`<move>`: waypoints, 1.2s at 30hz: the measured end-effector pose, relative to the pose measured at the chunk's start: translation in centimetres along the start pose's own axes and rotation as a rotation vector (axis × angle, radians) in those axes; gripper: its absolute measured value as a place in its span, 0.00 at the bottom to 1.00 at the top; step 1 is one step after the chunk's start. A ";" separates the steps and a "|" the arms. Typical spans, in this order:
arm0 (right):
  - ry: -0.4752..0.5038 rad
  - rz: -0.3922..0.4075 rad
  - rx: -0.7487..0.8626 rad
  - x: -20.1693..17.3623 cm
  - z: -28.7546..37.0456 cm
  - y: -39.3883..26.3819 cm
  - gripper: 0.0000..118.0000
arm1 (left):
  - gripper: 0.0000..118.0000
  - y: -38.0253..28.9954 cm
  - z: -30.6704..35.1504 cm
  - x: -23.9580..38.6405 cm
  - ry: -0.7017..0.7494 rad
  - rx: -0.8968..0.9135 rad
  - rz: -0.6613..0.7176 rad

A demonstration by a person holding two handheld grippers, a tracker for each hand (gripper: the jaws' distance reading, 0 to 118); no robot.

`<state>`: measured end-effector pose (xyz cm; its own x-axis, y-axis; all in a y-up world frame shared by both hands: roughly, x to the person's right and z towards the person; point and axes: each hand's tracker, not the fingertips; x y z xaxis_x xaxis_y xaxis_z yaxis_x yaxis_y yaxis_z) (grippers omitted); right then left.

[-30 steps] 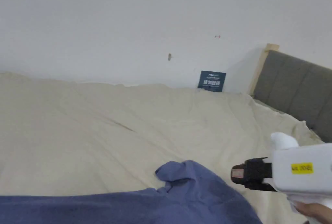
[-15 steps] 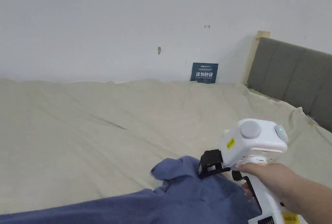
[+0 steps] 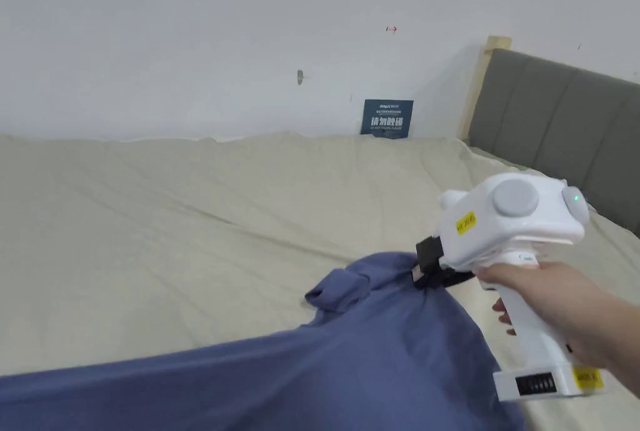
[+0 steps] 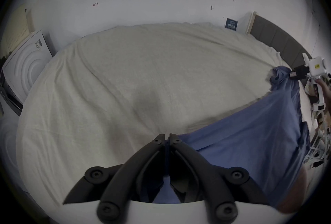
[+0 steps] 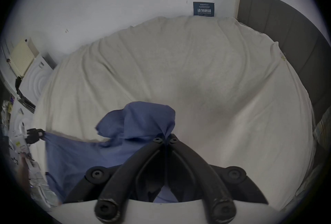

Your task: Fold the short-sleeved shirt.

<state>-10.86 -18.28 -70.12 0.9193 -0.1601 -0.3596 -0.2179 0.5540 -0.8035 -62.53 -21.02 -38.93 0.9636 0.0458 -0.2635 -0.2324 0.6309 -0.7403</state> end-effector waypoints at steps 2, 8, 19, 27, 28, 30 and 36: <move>0.082 -0.048 0.001 0.4 1.8 -0.3 0.00 | 0.03 0.0 1.6 0.1 -0.002 0.020 -0.008; 0.133 -0.046 0.067 0.6 9.3 -3.2 0.00 | 0.03 -1.7 6.2 0.9 0.001 0.055 -0.047; 0.223 -0.159 0.081 5.7 19.2 -20.8 0.00 | 0.03 -12.6 13.7 0.8 -0.120 0.053 -0.021; 0.082 -0.140 -0.036 6.6 14.7 -31.6 0.00 | 0.03 -22.5 12.1 1.8 -0.119 -0.057 0.020; 0.074 -0.139 -0.051 6.5 13.8 -32.0 0.00 | 0.03 -23.0 11.6 1.6 -0.116 -0.081 0.052; 0.077 -0.157 -0.053 6.4 12.8 -32.4 0.00 | 0.03 -23.3 11.5 1.3 -0.129 -0.027 0.113; 0.136 -0.157 0.069 6.9 12.5 -32.4 0.38 | 0.28 -22.9 11.9 1.1 -0.174 -0.026 0.147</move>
<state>6.69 -27.10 -40.61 0.8864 -0.3548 -0.2974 -0.0488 0.5672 -0.8222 -54.54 -26.19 -14.88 0.9268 0.2702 -0.2610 -0.3735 0.5872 -0.7182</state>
